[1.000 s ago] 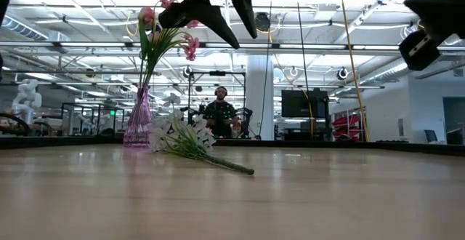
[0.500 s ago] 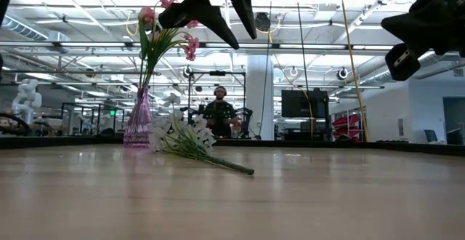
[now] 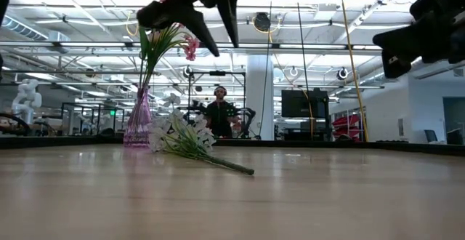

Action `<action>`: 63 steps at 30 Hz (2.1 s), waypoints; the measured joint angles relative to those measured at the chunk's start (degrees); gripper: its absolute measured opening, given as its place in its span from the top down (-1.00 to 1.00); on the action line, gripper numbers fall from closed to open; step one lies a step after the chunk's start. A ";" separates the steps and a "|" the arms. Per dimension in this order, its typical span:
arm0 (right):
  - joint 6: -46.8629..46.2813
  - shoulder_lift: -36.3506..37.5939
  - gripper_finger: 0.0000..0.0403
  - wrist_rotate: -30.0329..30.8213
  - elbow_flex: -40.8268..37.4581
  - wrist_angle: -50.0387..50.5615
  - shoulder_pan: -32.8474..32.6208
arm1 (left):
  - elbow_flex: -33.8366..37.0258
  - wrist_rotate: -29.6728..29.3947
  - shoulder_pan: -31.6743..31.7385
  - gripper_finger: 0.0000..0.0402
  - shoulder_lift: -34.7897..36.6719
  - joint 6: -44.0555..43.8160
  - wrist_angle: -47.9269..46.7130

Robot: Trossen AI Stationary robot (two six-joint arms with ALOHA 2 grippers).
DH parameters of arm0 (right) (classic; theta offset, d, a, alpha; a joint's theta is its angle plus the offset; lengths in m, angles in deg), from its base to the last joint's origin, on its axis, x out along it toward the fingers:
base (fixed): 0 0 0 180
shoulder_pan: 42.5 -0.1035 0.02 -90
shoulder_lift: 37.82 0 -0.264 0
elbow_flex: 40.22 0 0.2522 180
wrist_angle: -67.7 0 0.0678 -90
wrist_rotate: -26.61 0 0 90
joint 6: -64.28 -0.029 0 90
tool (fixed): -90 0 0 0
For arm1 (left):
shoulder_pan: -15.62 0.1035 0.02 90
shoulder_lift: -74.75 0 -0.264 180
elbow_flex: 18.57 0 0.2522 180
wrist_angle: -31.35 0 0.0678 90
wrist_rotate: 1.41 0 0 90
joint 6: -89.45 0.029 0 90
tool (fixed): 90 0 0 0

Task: Sort flowers into vase by color
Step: Put the white flowers into the pink vase

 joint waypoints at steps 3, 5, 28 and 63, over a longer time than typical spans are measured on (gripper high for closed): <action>4.50 0.00 1.00 0.05 0.02 0.12 0.73 | 0.00 0.14 -0.51 0.31 0.00 -2.93 -1.66; 5.93 0.00 1.00 0.12 0.03 0.12 1.69 | 0.00 0.15 -0.79 0.31 0.00 -4.12 -2.09; 0.56 -1.29 1.00 1.36 0.06 -0.16 6.22 | 0.04 4.51 -1.68 0.31 -10.65 -34.12 -5.95; 0.54 -1.38 1.00 1.40 0.06 -0.07 6.22 | 0.02 10.79 7.84 0.31 -16.88 -35.72 -6.52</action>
